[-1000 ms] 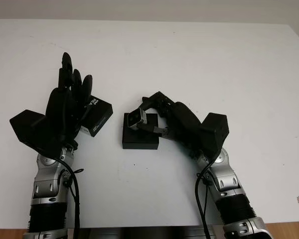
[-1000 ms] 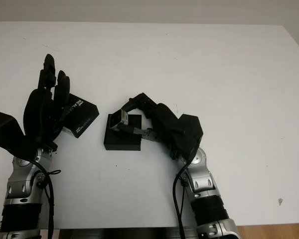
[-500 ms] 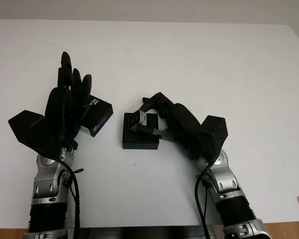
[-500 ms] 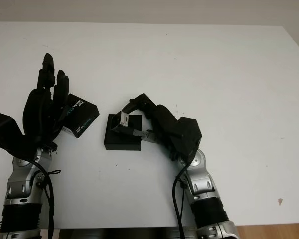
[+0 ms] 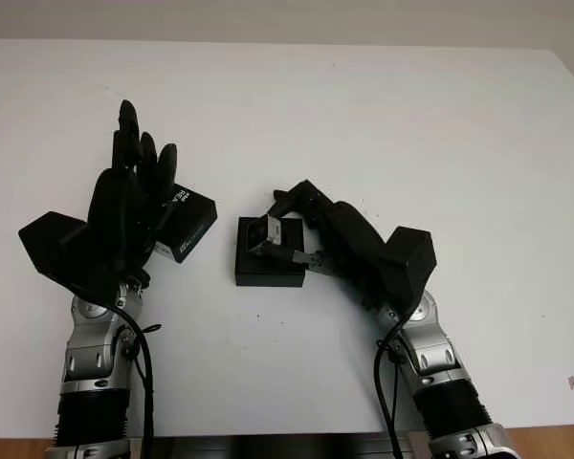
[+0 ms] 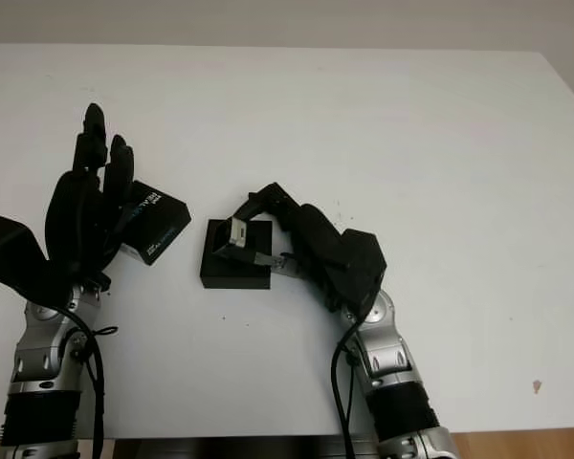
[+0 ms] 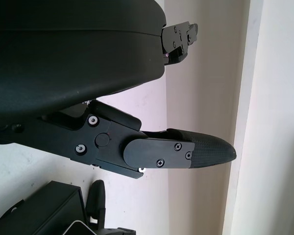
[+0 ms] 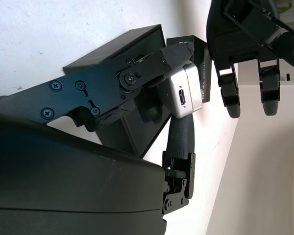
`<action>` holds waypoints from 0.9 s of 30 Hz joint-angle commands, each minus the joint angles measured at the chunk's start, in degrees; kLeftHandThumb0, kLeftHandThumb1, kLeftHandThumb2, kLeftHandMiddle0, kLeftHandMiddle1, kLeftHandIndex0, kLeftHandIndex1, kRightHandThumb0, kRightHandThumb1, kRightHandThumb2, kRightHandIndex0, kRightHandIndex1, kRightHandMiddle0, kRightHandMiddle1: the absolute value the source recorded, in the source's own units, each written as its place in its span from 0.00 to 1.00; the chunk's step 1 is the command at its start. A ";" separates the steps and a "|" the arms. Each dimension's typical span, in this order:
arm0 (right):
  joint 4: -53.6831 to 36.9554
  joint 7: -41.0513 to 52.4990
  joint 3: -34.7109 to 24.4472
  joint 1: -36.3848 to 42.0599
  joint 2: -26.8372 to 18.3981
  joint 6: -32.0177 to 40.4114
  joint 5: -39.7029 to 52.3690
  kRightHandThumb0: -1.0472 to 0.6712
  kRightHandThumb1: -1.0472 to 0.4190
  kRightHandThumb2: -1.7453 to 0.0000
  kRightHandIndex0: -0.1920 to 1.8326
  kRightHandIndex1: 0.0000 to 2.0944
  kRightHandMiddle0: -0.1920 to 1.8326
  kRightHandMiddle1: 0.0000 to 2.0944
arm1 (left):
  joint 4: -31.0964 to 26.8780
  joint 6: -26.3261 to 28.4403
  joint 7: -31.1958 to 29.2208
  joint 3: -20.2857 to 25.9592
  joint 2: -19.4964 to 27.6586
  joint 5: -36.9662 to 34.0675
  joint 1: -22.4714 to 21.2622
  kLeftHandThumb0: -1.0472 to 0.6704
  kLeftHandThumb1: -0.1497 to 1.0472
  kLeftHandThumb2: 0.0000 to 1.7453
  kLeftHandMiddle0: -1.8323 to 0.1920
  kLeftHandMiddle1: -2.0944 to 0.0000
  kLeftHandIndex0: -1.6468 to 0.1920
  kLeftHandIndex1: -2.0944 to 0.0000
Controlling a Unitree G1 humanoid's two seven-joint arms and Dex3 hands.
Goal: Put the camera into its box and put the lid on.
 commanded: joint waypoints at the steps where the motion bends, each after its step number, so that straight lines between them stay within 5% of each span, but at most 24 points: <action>1: 2.04 -0.43 1.40 2.39 -1.22 -1.83 -2.13 0.34 0.00 0.94 0.00 0.39 0.20 0.93 | -0.20 -0.43 -0.07 -0.21 0.15 0.18 0.63 0.18 1.00 0.20 1.00 1.00 1.00 1.00; 9: 4.48 -13.51 5.95 3.60 -4.05 -21.37 -18.61 0.37 0.00 0.96 0.00 0.41 0.19 0.90 | -2.23 -0.71 0.36 0.05 -1.05 -1.04 1.16 0.17 1.00 0.17 1.00 1.00 1.00 1.00; 16: -4.30 -18.95 8.28 5.08 -7.40 -20.48 -29.65 0.33 0.03 0.97 0.00 0.23 0.06 0.69 | -4.03 -1.86 -0.29 -0.50 -0.61 -0.33 2.36 0.18 1.00 0.20 1.00 1.00 1.00 1.00; 27: -12.60 -19.35 8.36 7.01 -10.17 -20.40 -31.43 0.31 0.05 0.97 0.00 0.21 0.06 0.62 | -4.94 -1.67 -0.12 -0.67 -0.84 -0.51 2.81 0.19 1.00 0.19 1.00 1.00 1.00 1.00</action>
